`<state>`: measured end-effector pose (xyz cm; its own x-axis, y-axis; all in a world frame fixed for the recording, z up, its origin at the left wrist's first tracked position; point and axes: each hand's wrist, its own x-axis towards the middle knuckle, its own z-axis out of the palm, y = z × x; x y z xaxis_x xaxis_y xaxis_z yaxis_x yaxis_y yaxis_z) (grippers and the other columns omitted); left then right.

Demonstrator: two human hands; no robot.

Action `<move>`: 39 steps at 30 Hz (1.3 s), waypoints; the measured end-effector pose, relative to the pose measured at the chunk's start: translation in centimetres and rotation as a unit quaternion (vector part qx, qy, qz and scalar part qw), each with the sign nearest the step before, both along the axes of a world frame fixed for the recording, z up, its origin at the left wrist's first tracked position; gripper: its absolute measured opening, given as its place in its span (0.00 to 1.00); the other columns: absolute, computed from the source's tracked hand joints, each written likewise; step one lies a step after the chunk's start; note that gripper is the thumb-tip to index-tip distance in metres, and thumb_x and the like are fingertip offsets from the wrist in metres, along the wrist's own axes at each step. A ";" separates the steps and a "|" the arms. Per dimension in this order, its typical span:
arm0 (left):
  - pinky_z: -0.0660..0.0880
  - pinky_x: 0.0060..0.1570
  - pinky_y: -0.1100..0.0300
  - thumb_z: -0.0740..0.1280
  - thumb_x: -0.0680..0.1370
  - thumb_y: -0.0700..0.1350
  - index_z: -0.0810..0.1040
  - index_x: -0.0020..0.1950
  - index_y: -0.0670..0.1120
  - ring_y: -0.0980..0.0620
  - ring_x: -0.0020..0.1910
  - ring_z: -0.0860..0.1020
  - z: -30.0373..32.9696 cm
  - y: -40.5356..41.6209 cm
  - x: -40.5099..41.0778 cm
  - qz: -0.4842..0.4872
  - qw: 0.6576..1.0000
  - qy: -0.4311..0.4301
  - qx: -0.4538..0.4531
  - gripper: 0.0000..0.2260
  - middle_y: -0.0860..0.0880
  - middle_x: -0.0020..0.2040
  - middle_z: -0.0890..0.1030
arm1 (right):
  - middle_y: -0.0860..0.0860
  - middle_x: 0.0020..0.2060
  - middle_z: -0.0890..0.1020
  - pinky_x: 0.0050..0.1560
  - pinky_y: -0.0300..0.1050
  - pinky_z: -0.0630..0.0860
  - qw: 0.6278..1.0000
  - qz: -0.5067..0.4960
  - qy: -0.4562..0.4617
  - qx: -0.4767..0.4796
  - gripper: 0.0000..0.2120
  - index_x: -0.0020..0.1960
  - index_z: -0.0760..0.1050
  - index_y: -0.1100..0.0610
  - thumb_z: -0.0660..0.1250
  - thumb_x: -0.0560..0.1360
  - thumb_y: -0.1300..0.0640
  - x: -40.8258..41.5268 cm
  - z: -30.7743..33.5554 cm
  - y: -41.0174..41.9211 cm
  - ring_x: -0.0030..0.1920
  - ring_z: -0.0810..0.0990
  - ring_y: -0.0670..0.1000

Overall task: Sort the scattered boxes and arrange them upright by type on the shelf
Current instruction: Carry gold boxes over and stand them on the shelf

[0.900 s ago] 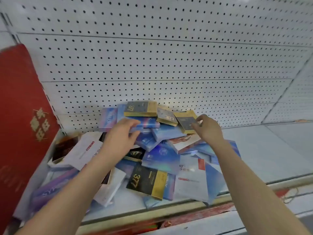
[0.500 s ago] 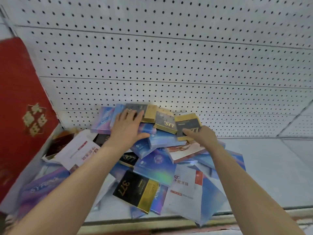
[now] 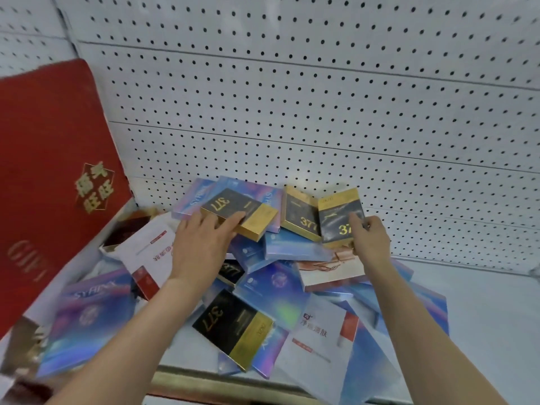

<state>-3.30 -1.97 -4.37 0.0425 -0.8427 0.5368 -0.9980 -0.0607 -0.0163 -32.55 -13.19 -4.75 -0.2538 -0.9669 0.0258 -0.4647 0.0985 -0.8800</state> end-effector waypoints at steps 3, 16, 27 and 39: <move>0.64 0.28 0.58 0.62 0.81 0.50 0.66 0.74 0.58 0.43 0.37 0.78 -0.4 0.9 -0.2 0.048 0.995 0.079 0.047 0.21 0.47 0.43 0.81 | 0.54 0.38 0.79 0.46 0.53 0.75 1.000 0.008 0.006 -0.004 0.16 0.47 0.69 0.55 0.62 0.77 0.42 -0.2 0.0 -0.3 0.42 0.80 0.60; 0.78 0.50 0.49 0.68 0.78 0.43 0.67 0.62 0.67 0.48 0.50 0.80 0.8 2.4 -2.4 0.033 0.754 0.652 -0.065 0.21 0.48 0.50 0.80 | 0.56 0.50 0.81 0.49 0.57 0.81 0.994 0.029 -0.103 0.001 0.13 0.58 0.74 0.57 0.65 0.79 0.50 -1.5 0.2 1.1 0.47 0.81 0.56; 0.78 0.43 0.50 0.68 0.78 0.43 0.81 0.51 0.50 0.47 0.43 0.80 -0.7 10.3 -2.3 -0.045 0.637 0.757 0.139 0.05 0.46 0.45 0.82 | 0.53 0.48 0.83 0.43 0.47 0.82 0.947 0.054 -0.311 0.051 0.10 0.57 0.71 0.55 0.67 0.78 0.64 -0.3 0.5 12.1 0.44 0.84 0.52; 0.81 0.47 0.49 0.70 0.75 0.35 0.71 0.63 0.49 0.45 0.49 0.83 -3.6 15.2 -6.8 -0.120 0.577 0.738 0.329 0.19 0.45 0.55 0.82 | 0.56 0.53 0.79 0.33 0.41 0.79 0.954 -0.044 -0.288 0.067 0.16 0.67 0.68 0.61 0.64 0.81 0.57 -4.6 -3.0 24.0 0.42 0.83 0.49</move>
